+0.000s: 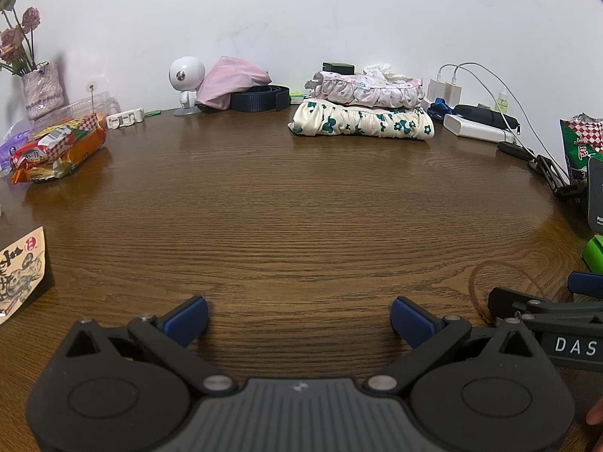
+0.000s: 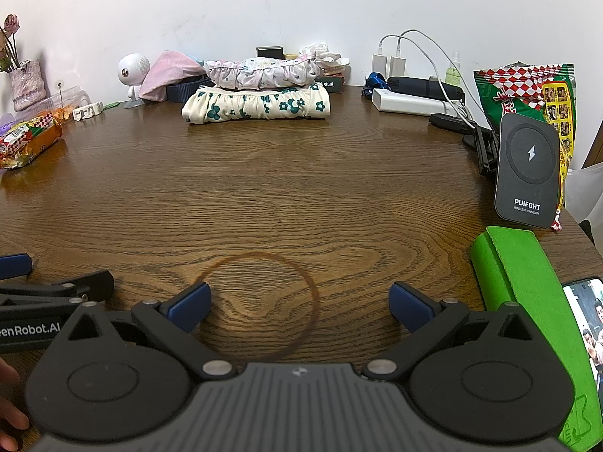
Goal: Fold clothes
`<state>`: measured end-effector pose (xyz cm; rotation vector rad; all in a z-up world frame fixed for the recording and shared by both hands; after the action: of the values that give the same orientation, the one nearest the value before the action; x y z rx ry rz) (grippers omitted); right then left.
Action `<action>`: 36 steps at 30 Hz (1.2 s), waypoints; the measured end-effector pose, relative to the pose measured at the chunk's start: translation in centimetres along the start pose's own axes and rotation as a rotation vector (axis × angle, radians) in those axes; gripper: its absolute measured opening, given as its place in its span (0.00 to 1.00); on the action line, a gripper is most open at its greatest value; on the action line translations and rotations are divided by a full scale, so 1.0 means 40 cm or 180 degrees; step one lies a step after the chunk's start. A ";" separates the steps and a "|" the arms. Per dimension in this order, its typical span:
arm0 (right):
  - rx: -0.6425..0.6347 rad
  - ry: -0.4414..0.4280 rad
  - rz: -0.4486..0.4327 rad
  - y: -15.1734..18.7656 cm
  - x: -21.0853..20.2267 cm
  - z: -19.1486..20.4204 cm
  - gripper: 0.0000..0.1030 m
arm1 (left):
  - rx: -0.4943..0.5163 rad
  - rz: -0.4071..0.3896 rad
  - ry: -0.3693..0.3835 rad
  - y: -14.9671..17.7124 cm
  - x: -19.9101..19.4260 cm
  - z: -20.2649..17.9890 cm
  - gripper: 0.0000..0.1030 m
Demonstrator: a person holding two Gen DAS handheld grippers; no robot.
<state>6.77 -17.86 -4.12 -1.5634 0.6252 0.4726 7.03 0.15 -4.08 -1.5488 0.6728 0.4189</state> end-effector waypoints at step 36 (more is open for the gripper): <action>-0.0005 0.0001 0.0000 -0.001 0.001 0.000 0.99 | 0.0004 0.0000 0.0001 -0.004 0.005 0.003 1.00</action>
<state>6.80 -17.87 -4.12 -1.5648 0.6252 0.4730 7.30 0.24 -4.09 -1.5477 0.6730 0.4183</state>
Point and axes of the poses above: each gripper's, at about its wrist camera, not at the fingertips, and x roughly the way its jaws point, z to its left, y to its underside, the point moved 6 cm from there along x, roughly the way its jaws point, and after that the axes turned 10 degrees about y, right-handed, at the moved point
